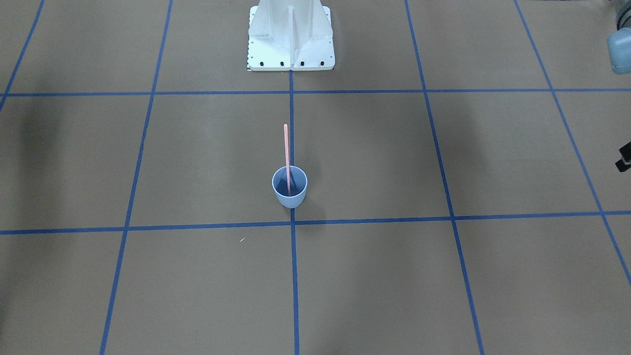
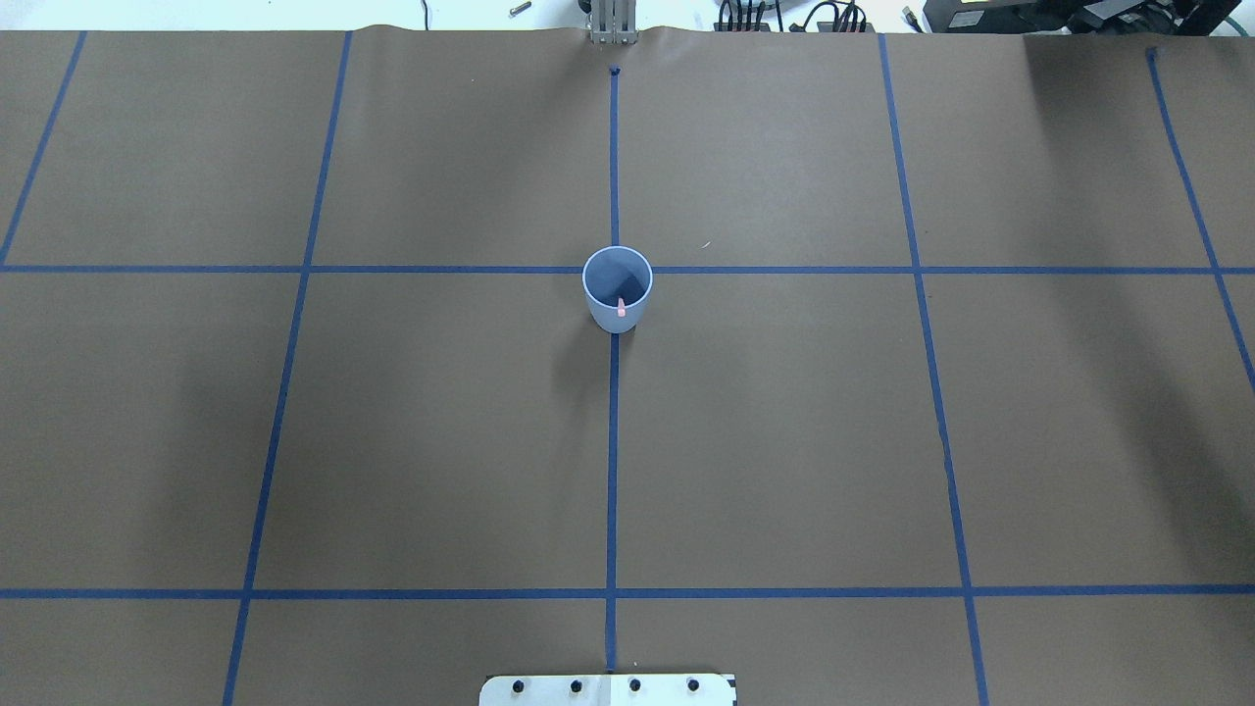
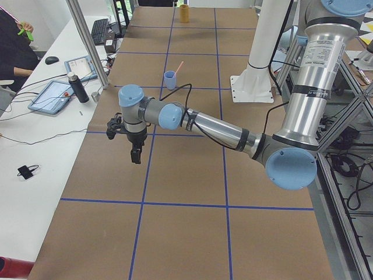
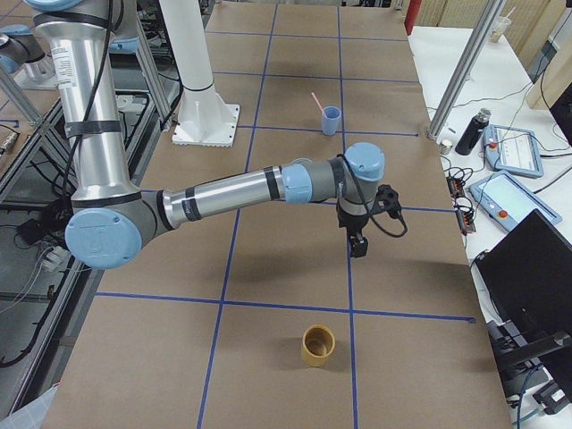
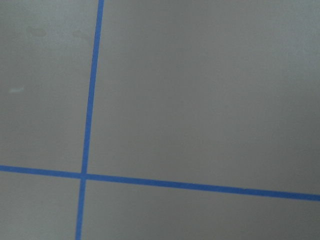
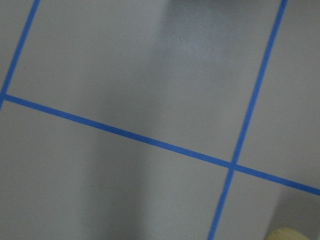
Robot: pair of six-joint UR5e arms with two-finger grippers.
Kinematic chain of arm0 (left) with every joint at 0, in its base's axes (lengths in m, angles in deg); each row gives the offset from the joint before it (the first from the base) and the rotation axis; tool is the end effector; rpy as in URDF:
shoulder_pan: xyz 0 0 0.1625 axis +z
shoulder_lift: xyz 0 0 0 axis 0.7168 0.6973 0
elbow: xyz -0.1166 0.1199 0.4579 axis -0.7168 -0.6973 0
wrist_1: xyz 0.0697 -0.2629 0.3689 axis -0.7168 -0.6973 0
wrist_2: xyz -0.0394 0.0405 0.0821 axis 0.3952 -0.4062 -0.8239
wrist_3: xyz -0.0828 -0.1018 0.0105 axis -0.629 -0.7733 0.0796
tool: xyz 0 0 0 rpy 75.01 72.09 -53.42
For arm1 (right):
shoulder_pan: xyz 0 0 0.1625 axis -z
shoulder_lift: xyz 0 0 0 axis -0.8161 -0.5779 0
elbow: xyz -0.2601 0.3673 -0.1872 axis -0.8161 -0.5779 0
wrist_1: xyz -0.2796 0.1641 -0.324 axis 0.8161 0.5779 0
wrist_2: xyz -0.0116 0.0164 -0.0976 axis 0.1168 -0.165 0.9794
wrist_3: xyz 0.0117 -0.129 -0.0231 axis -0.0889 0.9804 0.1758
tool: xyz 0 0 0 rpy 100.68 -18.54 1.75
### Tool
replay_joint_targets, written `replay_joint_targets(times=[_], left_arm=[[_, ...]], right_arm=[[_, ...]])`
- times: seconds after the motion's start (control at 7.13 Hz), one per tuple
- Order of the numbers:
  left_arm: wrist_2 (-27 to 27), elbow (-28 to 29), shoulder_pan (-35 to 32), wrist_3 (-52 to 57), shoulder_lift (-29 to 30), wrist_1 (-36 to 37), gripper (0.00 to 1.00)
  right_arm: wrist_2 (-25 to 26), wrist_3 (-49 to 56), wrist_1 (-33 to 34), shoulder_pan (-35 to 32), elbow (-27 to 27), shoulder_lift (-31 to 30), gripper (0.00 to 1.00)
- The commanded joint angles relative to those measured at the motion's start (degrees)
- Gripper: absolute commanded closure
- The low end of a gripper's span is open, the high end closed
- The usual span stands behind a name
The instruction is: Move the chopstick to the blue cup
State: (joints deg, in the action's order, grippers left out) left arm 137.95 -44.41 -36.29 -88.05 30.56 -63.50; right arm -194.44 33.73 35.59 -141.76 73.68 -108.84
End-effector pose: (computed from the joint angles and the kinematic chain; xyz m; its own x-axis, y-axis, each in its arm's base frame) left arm 0.0380 -0.6284 0.5826 0.7482 0.0017 -0.6634 0.0617 0.9955 0.0722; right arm 0.0125 -0.5726 0.6347 0.6963 -0.2829 0.6597 0.1626 0.9573 0.2389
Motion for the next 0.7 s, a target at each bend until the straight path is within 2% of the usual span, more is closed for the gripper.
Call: replay_joint_targets(times=[0.0,0.14,0.56], left_arm=[[4.5,0.1,-6.3,8.4,-4.6,0.2,0.01],[4.6,0.4,-6.6,8.8,-5.7,0.1,0.01],[4.1,1.5,-8.1,8.9,-8.5,-0.7,0.01]], right_arm=[[-0.4,6.9,-0.1,-5.2,-0.5,-5.3,0.00],[-0.6,7.0,-0.4,-5.9,0.4,-6.3,0.00],[1.2,6.1,-0.4,-5.9,-2.2,-6.0,0.00]])
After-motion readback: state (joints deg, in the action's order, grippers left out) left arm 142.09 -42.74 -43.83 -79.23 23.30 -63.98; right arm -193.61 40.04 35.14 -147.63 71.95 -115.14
